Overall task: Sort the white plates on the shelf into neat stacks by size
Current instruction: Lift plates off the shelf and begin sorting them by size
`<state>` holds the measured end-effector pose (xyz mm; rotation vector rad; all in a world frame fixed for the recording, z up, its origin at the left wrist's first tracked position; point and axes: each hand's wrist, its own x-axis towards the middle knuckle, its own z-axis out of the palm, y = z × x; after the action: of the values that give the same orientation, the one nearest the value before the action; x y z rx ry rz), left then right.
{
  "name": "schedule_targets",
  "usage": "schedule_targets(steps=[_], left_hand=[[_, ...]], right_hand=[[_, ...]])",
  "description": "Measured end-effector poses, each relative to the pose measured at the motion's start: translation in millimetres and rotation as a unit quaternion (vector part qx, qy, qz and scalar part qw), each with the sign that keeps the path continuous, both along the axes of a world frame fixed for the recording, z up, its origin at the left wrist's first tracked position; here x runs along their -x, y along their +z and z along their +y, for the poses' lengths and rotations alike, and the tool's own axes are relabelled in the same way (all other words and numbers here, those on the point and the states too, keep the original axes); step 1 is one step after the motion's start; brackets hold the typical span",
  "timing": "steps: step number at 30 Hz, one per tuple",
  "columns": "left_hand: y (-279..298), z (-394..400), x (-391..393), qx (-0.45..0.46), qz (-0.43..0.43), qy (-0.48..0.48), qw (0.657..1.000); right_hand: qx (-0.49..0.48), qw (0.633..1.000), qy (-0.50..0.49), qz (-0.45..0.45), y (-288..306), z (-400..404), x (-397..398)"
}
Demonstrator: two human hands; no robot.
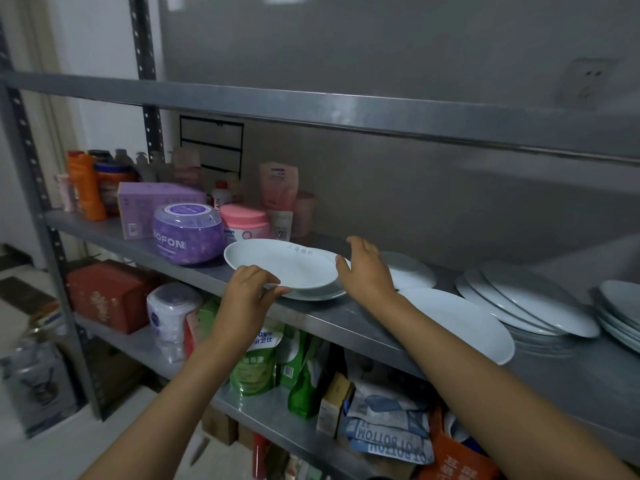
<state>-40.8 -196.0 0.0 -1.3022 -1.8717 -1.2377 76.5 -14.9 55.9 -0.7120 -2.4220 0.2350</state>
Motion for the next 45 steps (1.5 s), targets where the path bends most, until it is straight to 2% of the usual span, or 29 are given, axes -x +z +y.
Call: schedule_targets(steps=[10,17,20,27,32,37,40,43,45], left_hand=[[-18,10,10,0.035,-0.006,-0.019,0.999],[-12,6,5,0.128,-0.008,0.063,0.990],[-5,11,-8,0.140,0.007,0.058,0.988],[11,55,-37,0.117,0.081,0.013,0.990],[17,95,-55,0.111,0.081,-0.015,0.990],[19,127,-77,0.092,0.088,0.041,0.991],[13,145,-83,0.113,0.100,0.089,0.985],[3,155,-86,0.163,0.145,0.113,0.969],[0,159,-85,0.175,0.142,0.117,0.967]], right_hand=[[-0.006,1.000,-0.007,-0.014,-5,9,-4],[-0.008,1.000,-0.008,-0.006,2,22,-16],[-0.004,1.000,-0.016,-0.007,5,33,-24],[0.014,0.996,-0.046,-0.081,21,76,-41],[0.048,0.990,-0.048,-0.124,20,102,-43],[0.073,0.984,-0.041,-0.156,8,120,-39],[0.100,0.981,-0.011,-0.166,5,132,-38],[0.074,0.969,-0.018,-0.235,4,142,-34],[0.063,0.962,-0.025,-0.265,2,149,-32]])
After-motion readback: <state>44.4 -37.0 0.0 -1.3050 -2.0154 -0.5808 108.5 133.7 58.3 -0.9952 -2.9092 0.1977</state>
